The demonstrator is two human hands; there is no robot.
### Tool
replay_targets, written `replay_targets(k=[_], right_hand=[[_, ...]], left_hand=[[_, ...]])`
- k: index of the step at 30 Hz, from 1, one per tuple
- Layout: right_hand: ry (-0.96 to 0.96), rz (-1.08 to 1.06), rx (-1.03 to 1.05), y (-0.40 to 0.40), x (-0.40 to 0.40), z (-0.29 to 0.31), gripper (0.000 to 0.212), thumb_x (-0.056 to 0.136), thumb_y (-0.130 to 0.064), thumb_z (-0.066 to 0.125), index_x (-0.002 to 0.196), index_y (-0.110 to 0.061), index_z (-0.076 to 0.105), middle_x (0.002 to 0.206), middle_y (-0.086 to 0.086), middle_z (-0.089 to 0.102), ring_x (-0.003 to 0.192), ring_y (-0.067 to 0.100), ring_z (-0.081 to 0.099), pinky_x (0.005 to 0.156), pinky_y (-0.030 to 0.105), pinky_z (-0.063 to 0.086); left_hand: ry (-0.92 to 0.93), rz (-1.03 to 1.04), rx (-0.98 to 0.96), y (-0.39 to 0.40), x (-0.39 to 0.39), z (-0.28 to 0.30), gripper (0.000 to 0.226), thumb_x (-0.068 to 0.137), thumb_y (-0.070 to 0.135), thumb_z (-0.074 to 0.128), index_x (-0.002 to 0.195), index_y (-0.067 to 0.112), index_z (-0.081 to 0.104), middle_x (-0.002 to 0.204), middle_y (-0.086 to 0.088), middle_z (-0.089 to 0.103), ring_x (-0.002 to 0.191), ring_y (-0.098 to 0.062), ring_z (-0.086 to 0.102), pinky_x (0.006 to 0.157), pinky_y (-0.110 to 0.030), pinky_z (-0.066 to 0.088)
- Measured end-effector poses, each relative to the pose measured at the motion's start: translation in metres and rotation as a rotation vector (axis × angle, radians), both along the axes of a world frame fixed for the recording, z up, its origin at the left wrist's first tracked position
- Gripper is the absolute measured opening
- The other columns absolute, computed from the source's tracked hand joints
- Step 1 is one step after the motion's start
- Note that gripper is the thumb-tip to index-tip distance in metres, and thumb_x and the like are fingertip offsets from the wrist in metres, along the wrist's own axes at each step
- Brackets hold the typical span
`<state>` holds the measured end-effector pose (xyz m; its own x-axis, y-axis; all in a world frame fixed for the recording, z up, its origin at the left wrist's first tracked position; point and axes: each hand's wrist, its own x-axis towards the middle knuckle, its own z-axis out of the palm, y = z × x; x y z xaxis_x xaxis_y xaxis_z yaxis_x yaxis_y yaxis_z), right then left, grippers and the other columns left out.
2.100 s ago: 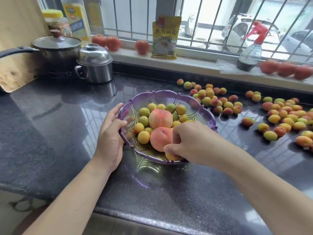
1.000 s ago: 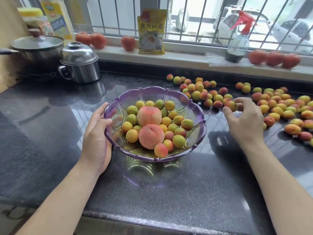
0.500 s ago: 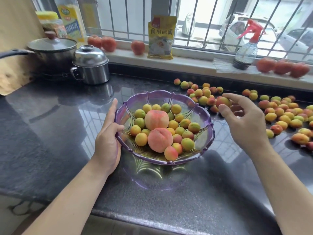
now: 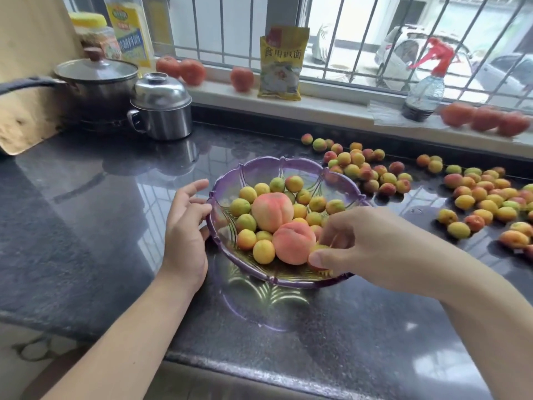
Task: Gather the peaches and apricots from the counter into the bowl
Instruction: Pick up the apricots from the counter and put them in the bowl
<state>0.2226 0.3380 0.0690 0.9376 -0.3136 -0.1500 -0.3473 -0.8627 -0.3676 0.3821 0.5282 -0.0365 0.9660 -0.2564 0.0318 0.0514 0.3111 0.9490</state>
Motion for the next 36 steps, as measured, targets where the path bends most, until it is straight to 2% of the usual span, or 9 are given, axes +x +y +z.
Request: replay_targets(k=[5,14,20,22,24,26,30,33,36], right_hand=[[0.139,0.060,-0.111,0.014,0.009,0.002,0.030,0.079,-0.060,0.075,0.088,-0.031,0.070,0.085,-0.012,0.066,0.079,0.004,0.059,0.067,0.028,0.052],[0.217,0.084,-0.297,0.030,0.023,0.004,0.042,0.079,-0.063,0.072,0.084,-0.021,0.066,0.085,-0.004,0.065,0.081,0.017,0.062,0.069,0.036,0.057],[0.240,0.103,-0.264,0.030,0.022,0.004,0.043,0.080,-0.063,0.072,0.086,-0.022,0.063,0.087,-0.004,0.065,0.083,0.016,0.061,0.068,0.034,0.053],[0.226,0.085,-0.211,0.024,0.020,0.007,0.046,0.079,-0.068,0.068,0.086,-0.023,0.065,0.084,-0.004,0.066,0.078,0.014,0.063,0.068,0.035,0.055],[0.148,0.024,-0.039,0.014,0.015,0.018,0.048,0.077,-0.073,0.063,0.085,-0.026,0.067,0.077,-0.003,0.070,0.070,0.012,0.065,0.067,0.035,0.057],[-0.077,-0.085,0.110,-0.006,0.008,0.027,0.036,0.085,-0.061,0.063,0.084,-0.025,0.069,0.073,-0.003,0.072,0.066,0.016,0.066,0.066,0.037,0.057],[-0.548,-0.431,0.070,-0.080,0.012,0.000,0.018,0.099,-0.029,0.063,0.087,-0.016,0.068,0.077,0.004,0.070,0.075,0.025,0.065,0.067,0.034,0.049],[-0.569,-0.606,-0.036,-0.126,0.019,-0.058,0.014,0.098,-0.020,0.060,0.098,-0.011,0.070,0.095,0.010,0.072,0.090,0.029,0.064,0.079,0.036,0.047],[-0.547,-0.628,-0.129,-0.144,0.021,-0.102,0.017,0.098,-0.011,0.056,0.109,-0.007,0.069,0.110,0.017,0.069,0.101,0.033,0.062,0.086,0.037,0.046]], left_hand=[[0.003,-0.004,0.007,-0.002,0.001,-0.005,0.040,0.080,0.020,0.052,0.117,0.025,0.068,0.081,0.005,0.067,0.073,-0.009,0.062,0.089,-0.046,0.051],[0.005,-0.025,-0.015,-0.001,0.004,-0.007,0.040,0.080,0.020,0.052,0.117,0.021,0.068,0.083,0.000,0.066,0.079,-0.017,0.062,0.091,-0.051,0.052],[-0.004,-0.031,-0.026,-0.002,0.002,-0.004,0.038,0.079,0.021,0.052,0.113,0.025,0.069,0.108,-0.006,0.068,0.089,-0.015,0.068,0.078,-0.033,0.054],[-0.006,-0.041,-0.017,-0.001,0.002,-0.003,0.041,0.081,0.022,0.052,0.116,0.028,0.069,0.119,-0.005,0.069,0.098,-0.014,0.070,0.084,-0.033,0.056],[0.001,-0.054,-0.018,-0.001,0.002,-0.003,0.046,0.082,0.023,0.050,0.122,0.032,0.070,0.133,-0.003,0.069,0.115,-0.016,0.070,0.093,-0.035,0.056],[0.001,-0.071,-0.020,-0.001,0.001,-0.002,0.050,0.083,0.024,0.049,0.127,0.036,0.068,0.141,-0.002,0.067,0.125,-0.016,0.069,0.100,-0.035,0.055],[-0.024,-0.095,-0.005,-0.005,-0.003,0.000,0.053,0.085,0.025,0.049,0.134,0.035,0.065,0.134,0.007,0.073,0.122,-0.007,0.070,0.098,-0.027,0.056],[-0.045,-0.096,0.034,-0.007,-0.003,-0.001,0.054,0.087,0.028,0.051,0.139,0.039,0.062,0.139,0.010,0.070,0.127,-0.004,0.067,0.102,-0.027,0.053],[-0.046,-0.087,0.043,-0.007,-0.002,-0.003,0.056,0.087,0.029,0.052,0.141,0.040,0.060,0.142,0.008,0.068,0.129,-0.006,0.066,0.105,-0.031,0.052]])
